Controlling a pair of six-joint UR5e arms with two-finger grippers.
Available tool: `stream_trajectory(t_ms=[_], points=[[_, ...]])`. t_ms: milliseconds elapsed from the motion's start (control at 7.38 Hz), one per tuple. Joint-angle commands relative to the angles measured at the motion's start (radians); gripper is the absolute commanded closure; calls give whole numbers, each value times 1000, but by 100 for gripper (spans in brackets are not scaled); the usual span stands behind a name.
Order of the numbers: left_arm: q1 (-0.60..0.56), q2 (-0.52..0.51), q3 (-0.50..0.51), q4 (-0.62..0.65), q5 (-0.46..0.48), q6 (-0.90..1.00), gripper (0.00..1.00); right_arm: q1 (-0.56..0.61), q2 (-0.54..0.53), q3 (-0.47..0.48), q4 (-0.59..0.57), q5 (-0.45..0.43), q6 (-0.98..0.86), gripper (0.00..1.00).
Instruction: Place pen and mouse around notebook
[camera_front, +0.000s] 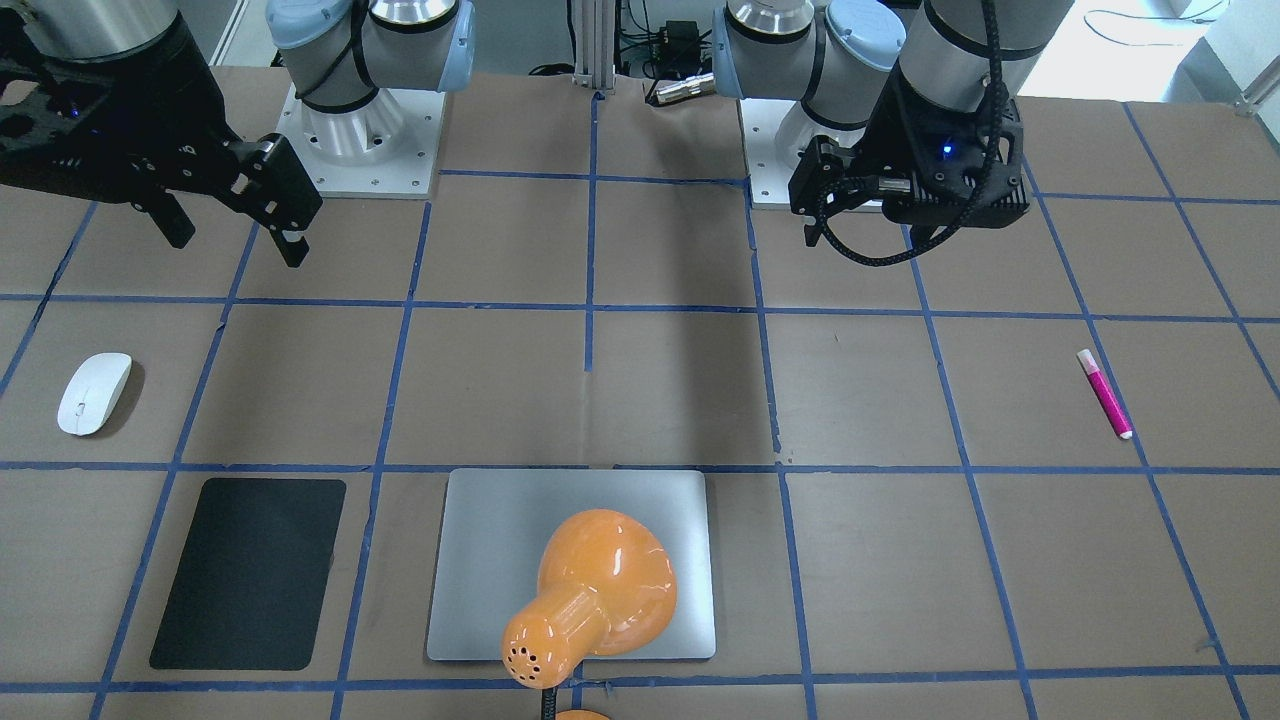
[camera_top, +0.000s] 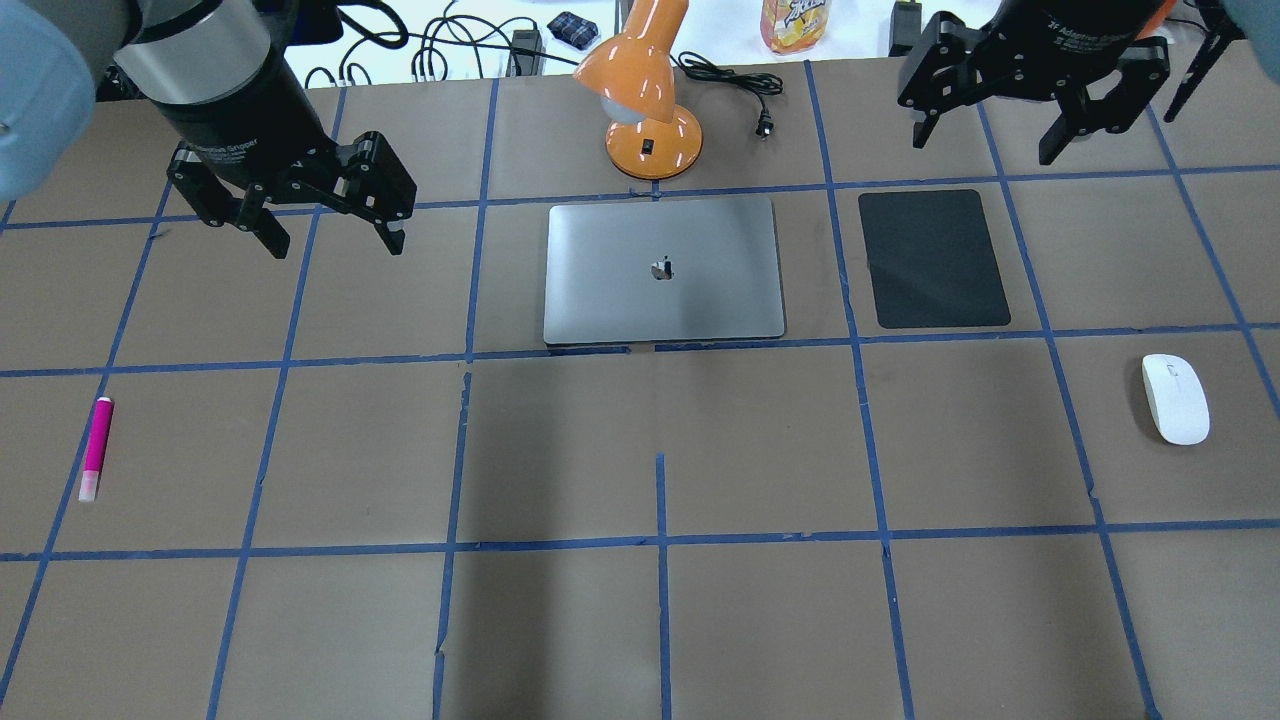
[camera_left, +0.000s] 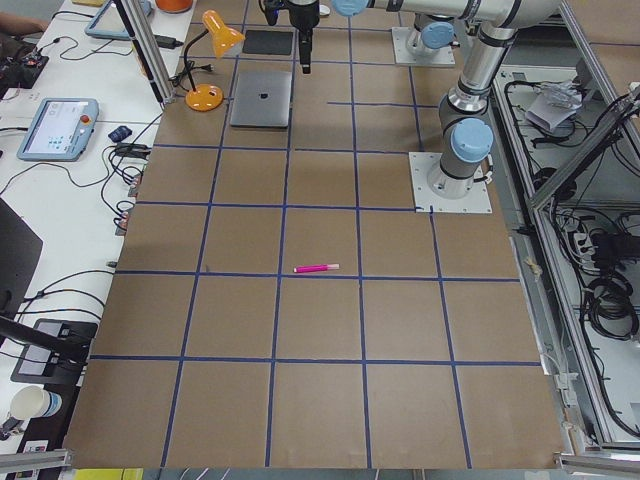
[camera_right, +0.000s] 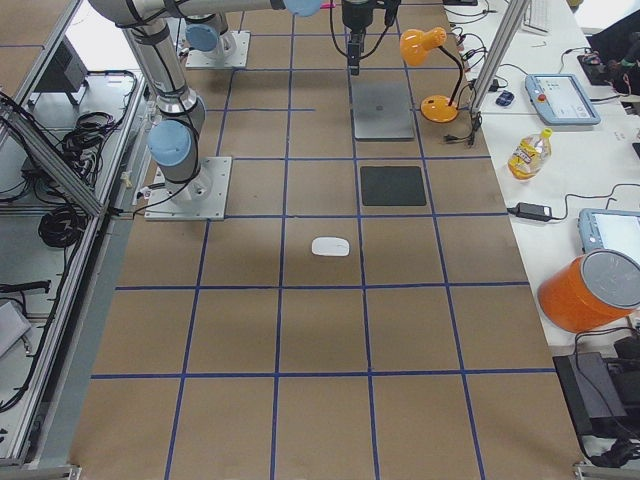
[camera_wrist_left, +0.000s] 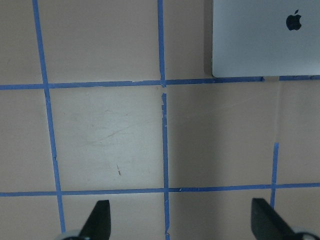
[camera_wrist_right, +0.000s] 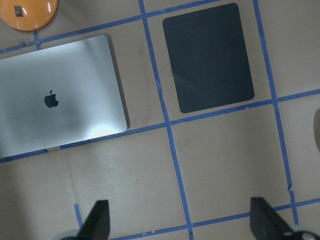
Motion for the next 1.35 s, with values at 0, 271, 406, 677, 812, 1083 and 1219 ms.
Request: stream_trajectory(t_ms=[0,271,406,677,812,1083,1219], points=[[0,-1,-2,0,-2,2,0,-2,-1,-1,1,-1,0,0],[3,-5,8,0,-3,3,0,-5,-1,-1,2,-1,-3,0],[14,-4,6,-1,10,8,0,-9,1,1,5,-1,-6,0],[276,-21,-25,-9,-9,127,0,-67,-2,2,28,-106,-107,0],[393,-34,-75,14,-5,299,0,-153,-2,10,30,-105,-217,0],[629,-76,-246,232,6,463,0,-308,-4,22,27,-108,-570,0],[723,-134,-349,490,10,483,0,-375,4,41,13,-107,-610,0]])
